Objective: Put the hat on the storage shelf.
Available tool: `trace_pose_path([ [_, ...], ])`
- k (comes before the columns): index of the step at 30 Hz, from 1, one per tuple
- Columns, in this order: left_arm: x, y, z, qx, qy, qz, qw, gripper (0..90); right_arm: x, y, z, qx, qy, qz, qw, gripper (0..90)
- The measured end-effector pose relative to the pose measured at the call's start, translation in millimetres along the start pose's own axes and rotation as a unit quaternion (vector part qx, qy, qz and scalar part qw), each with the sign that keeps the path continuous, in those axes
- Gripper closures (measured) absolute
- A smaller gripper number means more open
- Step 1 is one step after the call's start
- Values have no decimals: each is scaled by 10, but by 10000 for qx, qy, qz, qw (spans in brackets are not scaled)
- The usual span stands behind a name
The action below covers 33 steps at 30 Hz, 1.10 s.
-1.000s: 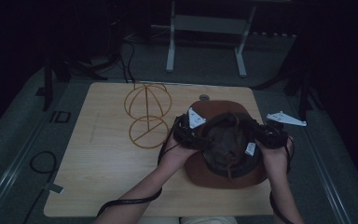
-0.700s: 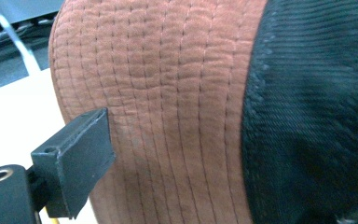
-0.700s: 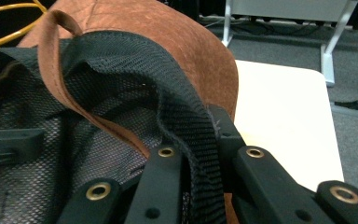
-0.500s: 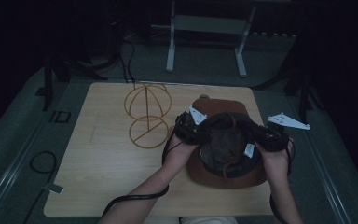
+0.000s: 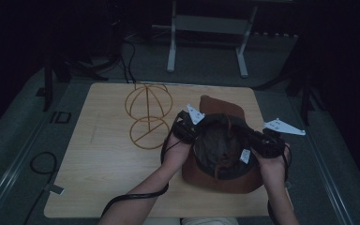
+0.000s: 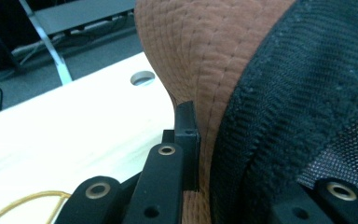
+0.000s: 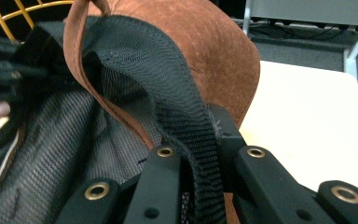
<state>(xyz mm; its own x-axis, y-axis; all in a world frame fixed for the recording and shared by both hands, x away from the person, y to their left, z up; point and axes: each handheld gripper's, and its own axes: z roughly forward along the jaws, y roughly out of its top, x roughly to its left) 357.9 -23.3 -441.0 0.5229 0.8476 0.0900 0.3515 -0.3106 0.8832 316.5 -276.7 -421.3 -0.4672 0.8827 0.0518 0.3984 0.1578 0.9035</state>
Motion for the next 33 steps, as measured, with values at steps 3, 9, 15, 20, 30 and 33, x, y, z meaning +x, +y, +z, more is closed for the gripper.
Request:
trace_pose_path([
  [3, 12, 30, -35, -51, 12, 99, 9999, 864, 17, -15, -14, -7, 15, -23, 10000, 817],
  [9, 21, 108, -117, -222, -25, 147, 9996, 866, 61, -67, -124, -42, 181, -105, 9998, 759],
  [15, -13, 161, -147, -343, -83, 256, 9991, 866, 58, -130, -258, -70, 308, -100, 9995, 677],
  [20, 4, 186, -189, -366, -70, 422, 9984, 865, 3, -158, -428, -292, 625, -140, 9975, 580],
  [30, 102, 100, -295, -503, -287, 438, 9974, 865, -109, -167, -699, -312, 1355, -354, 9897, 473],
  [33, 128, 58, -421, -805, -567, 663, 9929, 863, -228, -172, -754, -299, 923, -428, 9944, 472],
])
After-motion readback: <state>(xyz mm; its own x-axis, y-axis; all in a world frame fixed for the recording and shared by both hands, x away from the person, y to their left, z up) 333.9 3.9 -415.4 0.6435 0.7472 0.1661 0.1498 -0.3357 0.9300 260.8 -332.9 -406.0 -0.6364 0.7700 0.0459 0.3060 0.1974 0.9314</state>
